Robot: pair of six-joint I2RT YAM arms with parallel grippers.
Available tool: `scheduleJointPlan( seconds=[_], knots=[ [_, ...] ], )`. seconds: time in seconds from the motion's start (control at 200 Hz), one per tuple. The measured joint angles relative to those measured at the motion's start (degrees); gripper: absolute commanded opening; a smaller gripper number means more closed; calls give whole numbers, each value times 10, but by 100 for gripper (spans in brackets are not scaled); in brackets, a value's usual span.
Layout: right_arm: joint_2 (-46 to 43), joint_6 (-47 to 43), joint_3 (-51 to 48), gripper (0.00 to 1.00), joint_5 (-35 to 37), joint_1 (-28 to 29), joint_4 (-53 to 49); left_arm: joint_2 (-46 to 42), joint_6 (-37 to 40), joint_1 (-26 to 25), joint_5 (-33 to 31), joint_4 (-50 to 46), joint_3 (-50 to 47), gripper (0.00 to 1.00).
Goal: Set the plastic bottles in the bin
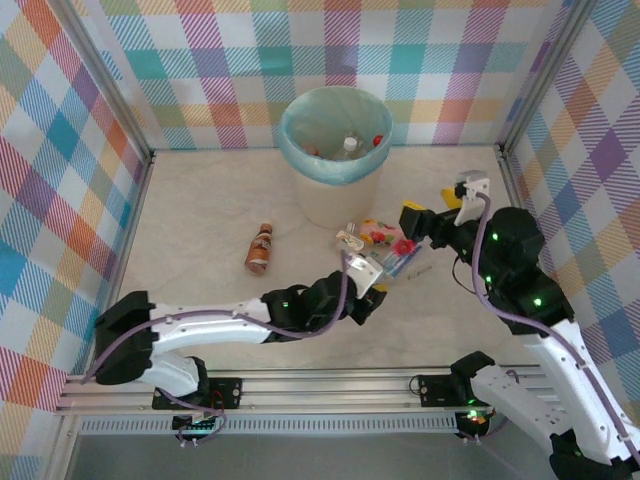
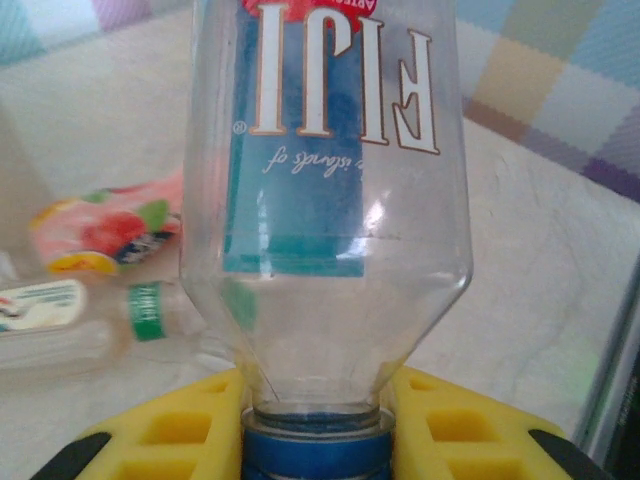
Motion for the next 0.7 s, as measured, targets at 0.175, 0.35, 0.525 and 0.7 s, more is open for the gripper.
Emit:
scheduleJointPlan(
  seconds=[0.175, 0.35, 0.525, 0.7],
  knots=[
    [59, 28, 28, 97, -89, 0, -7, -89, 0, 5, -43, 34, -50, 0],
    [95, 55, 42, 96, -171, 0, -9, -145, 0, 10, -63, 56, -77, 0],
    [125, 76, 44, 93, -238, 0, -10, -164, 2, 10, -69, 77, -98, 0],
    [133, 92, 44, 86, -279, 0, -9, -168, 6, 12, -69, 82, -106, 0]
  ],
)
